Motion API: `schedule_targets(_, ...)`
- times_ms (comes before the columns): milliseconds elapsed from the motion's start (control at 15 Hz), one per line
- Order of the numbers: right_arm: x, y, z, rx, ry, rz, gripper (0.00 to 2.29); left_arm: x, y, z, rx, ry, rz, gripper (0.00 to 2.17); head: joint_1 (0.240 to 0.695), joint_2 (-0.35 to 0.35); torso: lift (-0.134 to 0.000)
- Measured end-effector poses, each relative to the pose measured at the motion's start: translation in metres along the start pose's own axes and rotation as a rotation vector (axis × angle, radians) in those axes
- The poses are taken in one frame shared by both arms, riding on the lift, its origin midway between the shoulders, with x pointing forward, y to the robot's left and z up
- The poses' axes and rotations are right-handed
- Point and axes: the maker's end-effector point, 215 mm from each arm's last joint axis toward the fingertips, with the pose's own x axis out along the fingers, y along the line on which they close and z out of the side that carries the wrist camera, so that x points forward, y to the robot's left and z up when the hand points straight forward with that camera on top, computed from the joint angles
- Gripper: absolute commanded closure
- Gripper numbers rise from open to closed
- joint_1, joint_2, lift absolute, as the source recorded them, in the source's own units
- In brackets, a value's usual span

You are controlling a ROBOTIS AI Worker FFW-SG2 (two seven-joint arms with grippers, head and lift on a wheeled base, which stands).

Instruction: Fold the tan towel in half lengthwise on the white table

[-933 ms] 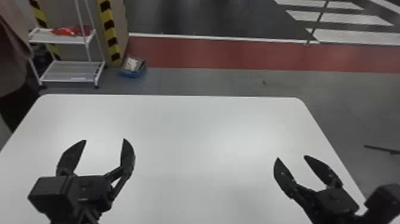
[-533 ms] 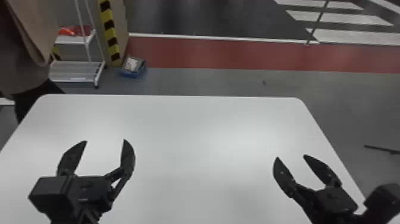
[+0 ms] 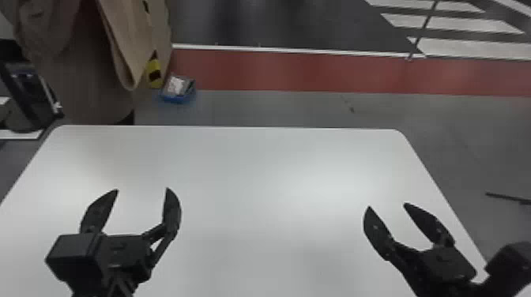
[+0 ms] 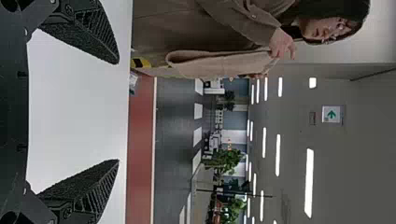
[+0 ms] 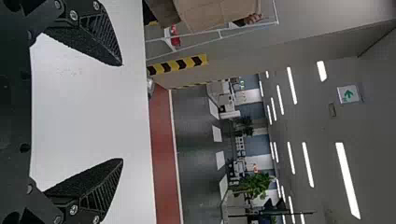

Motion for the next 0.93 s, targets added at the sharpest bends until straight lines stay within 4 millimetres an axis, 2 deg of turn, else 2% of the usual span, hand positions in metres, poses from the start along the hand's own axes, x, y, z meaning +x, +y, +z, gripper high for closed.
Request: schedule_targets(933, -0.004, 0.001, 0.000, -0.007, 0.002, 0.013, 0.16, -0.005, -0.016, 0.002, 0.003, -0.003, -0.026, 0.13, 0.695, -0.127, -0.057)
